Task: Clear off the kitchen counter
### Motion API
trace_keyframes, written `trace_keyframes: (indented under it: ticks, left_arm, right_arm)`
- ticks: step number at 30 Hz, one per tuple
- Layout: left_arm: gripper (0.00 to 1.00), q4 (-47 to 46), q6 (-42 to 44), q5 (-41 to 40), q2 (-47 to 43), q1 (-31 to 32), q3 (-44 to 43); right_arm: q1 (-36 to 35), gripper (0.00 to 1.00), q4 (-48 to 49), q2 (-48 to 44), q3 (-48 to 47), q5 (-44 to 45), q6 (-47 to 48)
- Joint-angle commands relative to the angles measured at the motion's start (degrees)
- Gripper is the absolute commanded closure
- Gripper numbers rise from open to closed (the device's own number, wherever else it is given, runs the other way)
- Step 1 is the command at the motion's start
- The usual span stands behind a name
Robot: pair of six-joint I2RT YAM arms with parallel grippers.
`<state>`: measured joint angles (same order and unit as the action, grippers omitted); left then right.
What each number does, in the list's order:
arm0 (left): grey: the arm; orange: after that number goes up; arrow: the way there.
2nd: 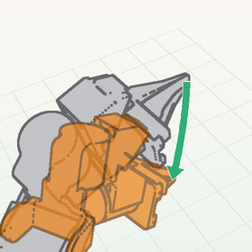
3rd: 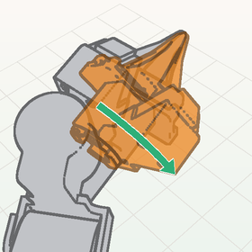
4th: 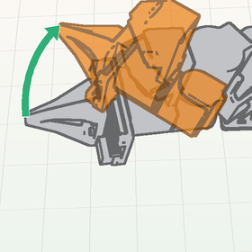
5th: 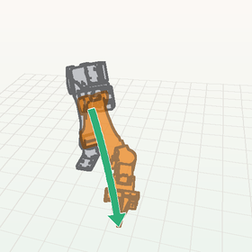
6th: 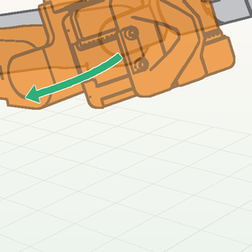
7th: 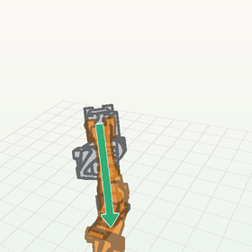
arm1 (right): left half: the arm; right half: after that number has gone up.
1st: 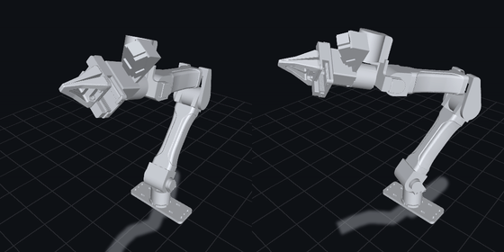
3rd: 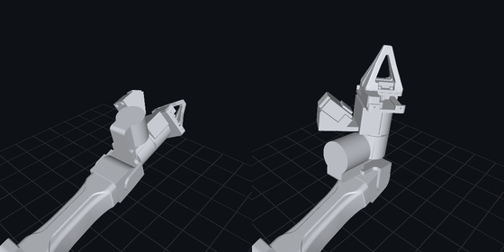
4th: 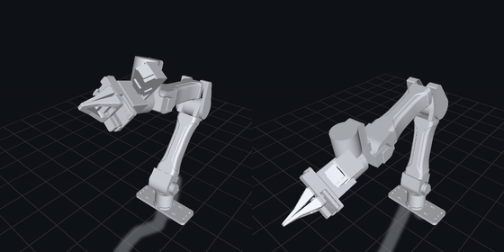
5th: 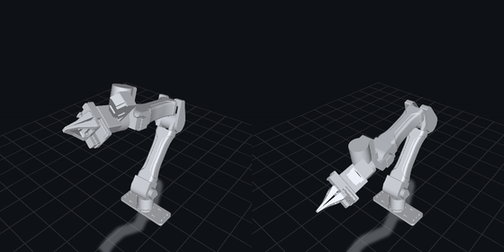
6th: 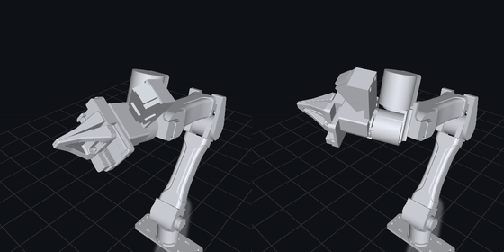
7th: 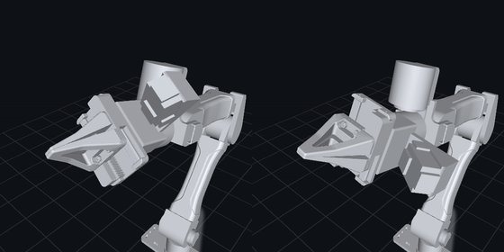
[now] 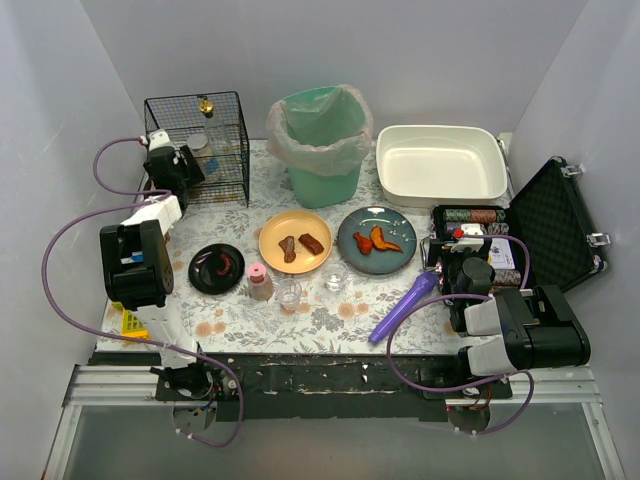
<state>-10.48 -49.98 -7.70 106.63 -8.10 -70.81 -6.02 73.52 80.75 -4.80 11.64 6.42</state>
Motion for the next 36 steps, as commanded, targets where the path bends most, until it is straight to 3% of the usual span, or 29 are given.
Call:
trace_keyframes:
  ticks: [1, 7, 16, 22, 25, 33, 36]
  left_arm:
    - [0.27, 2.48, -0.91, -1.0, -0.1, 0.27, -2.76]
    - [0.11, 4.41, -1.26, -1.78, -1.16, 0.19, -4.07]
    - [0.06, 10.12, -6.09, -2.49, -10.9, 0.28, -5.22]
    - [0.02, 20.04, -12.33, -1.98, -20.22, 0.89, -1.8]
    - [0.02, 25.93, -14.53, -2.31, -24.35, 3.6, 0.74]
    - [0.02, 40.77, -19.44, -9.16, -32.61, 21.35, 5.4]
    - [0.02, 46.06, -23.76, -9.17, -36.3, 24.18, 8.48]
  right_arm:
    - [-0.31, 0.02, 3.74, 0.2, 0.05, 0.58, 0.7]
    - [-0.13, 0.02, 3.74, 0.2, 0.05, 0.58, 0.7]
    - [-0.31, 0.02, 3.74, 0.2, 0.05, 0.58, 0.7]
    - [-0.31, 0.02, 3.65, 0.2, 0.05, 0.58, 0.7]
    - [-0.22, 0.02, 3.65, 0.2, 0.05, 0.58, 0.7]
    - [-0.31, 0.02, 3.74, 0.2, 0.05, 0.58, 0.7]
    - [-0.22, 0.02, 3.74, 0.2, 0.05, 0.58, 0.7]
